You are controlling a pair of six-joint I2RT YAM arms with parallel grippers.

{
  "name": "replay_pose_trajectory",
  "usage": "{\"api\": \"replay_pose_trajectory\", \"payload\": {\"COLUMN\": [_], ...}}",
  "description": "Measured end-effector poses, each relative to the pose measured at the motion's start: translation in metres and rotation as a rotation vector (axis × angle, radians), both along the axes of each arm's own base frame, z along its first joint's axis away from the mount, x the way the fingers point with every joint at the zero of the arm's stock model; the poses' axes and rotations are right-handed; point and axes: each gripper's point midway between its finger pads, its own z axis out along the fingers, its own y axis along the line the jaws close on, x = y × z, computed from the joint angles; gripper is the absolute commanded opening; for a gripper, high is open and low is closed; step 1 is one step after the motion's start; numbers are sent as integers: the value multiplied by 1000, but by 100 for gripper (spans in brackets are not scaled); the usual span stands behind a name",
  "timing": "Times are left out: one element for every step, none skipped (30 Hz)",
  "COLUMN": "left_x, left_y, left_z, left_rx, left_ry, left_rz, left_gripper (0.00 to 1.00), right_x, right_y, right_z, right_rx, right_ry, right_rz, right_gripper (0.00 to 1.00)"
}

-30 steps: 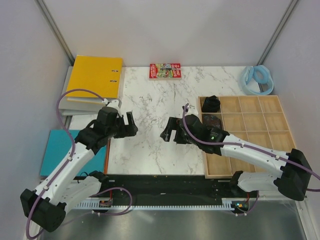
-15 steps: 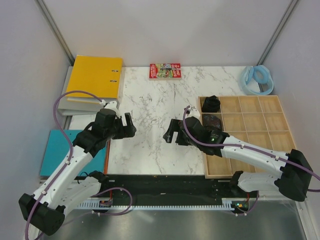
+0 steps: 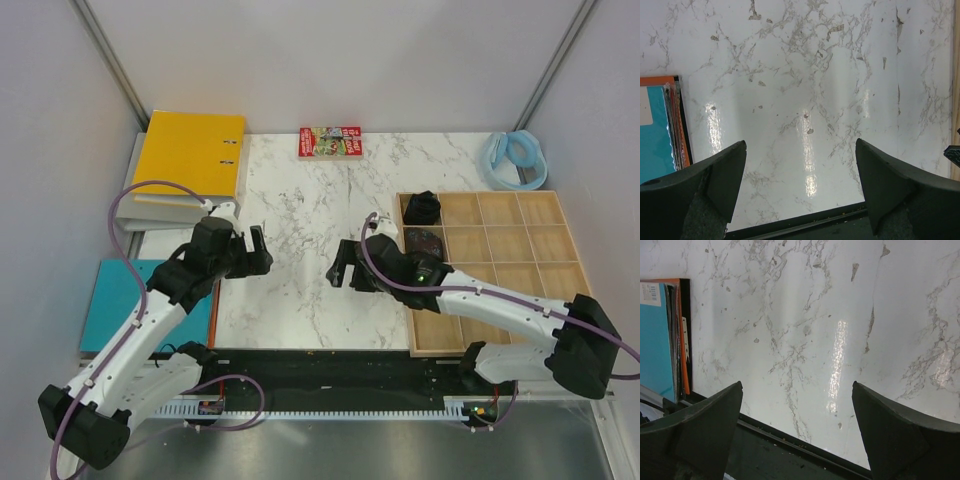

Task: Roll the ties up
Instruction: Reset both arms

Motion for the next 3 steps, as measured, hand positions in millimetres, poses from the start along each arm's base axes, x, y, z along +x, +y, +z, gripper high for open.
{"api": "replay_pose_trajectory", "payload": {"left_x": [0,0,0], "left_y": [0,0,0], "left_z": [0,0,0], "left_rx": [0,1,1], "left_ry": [0,0,0], "left_rz": [0,0,1], "left_gripper": [95,95,95], "right_x": [0,0,-1], "right_y": [0,0,1], "right_z": [-1,-2,-2], "right_rx": [-3,-8,-11], "right_ry": [-1,-2,-3], "right_rz": [2,6,10], "right_gripper": [98,98,98]}}
